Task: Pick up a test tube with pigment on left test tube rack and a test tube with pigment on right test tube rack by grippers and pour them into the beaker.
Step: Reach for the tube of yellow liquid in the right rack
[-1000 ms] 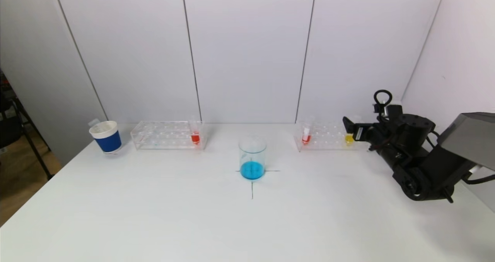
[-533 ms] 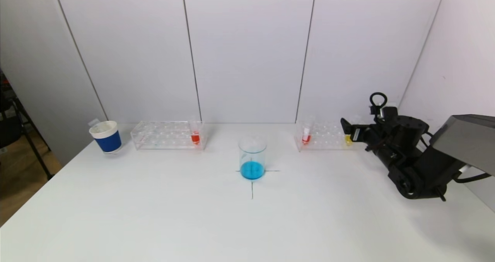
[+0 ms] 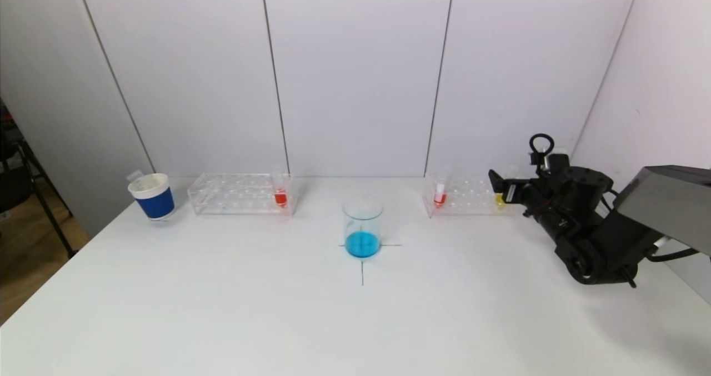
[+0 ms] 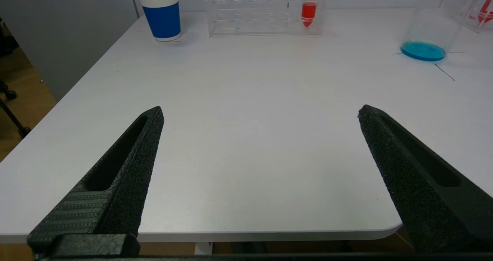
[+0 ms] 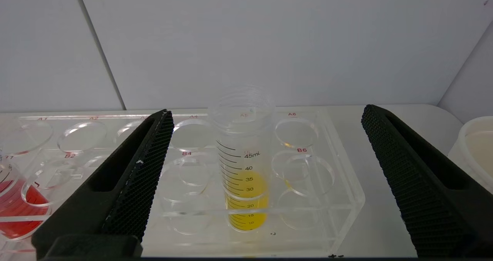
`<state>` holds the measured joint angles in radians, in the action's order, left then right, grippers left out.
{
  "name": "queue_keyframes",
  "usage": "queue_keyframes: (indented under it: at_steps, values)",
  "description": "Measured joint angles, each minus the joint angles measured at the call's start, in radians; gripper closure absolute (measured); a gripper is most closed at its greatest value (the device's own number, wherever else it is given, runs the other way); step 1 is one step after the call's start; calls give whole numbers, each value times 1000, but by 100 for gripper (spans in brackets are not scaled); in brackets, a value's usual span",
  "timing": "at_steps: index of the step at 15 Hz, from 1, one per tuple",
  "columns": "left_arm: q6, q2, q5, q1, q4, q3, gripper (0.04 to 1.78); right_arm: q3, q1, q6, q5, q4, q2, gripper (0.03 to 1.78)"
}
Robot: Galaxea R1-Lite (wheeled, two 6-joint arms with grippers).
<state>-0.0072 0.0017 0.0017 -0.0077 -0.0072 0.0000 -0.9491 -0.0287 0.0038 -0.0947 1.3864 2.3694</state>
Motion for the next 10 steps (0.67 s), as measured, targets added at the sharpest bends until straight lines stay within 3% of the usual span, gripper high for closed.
queue_keyframes:
  at_steps: [10]
  values:
    - [0,0,0,0,0,0,6,-37,-1,-1,5,-1,26,4]
